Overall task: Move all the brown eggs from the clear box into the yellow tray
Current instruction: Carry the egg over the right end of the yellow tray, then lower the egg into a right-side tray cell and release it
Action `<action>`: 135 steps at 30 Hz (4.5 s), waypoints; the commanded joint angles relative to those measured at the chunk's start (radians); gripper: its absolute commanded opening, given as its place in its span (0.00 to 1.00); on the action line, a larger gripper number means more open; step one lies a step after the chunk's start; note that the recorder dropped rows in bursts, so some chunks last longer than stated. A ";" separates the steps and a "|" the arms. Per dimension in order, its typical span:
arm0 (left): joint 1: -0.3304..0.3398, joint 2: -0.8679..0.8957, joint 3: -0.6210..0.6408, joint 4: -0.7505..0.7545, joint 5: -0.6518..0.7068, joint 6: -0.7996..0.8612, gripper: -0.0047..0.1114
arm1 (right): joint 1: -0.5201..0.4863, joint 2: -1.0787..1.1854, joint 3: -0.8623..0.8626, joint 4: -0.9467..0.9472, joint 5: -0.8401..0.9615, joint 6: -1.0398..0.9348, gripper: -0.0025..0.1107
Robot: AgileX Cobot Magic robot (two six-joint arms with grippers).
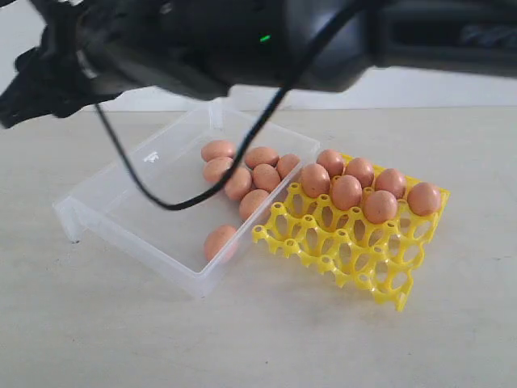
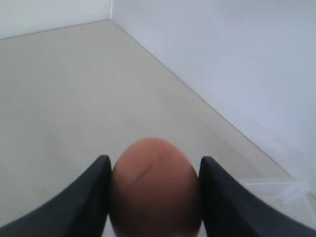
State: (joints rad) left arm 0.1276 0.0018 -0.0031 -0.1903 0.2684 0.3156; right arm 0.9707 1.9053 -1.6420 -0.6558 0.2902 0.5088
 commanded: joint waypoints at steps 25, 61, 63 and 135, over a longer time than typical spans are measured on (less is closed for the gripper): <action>-0.001 -0.002 0.003 -0.004 -0.008 -0.009 0.00 | -1.118 -0.361 0.792 0.448 -0.772 0.027 0.02; -0.001 -0.002 0.003 -0.004 -0.008 -0.009 0.00 | -1.114 -0.059 0.932 -0.802 -1.266 0.636 0.02; -0.001 -0.002 0.003 -0.004 -0.008 -0.009 0.00 | -1.109 -0.059 0.932 -0.816 -1.200 0.659 0.02; -0.001 -0.002 0.003 -0.004 -0.009 -0.009 0.00 | -1.111 -0.076 0.932 -0.584 -1.010 0.555 0.69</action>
State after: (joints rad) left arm 0.1276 0.0018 -0.0031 -0.1903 0.2684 0.3156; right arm -0.1392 1.8490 -0.7109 -1.2821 -0.7160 1.0743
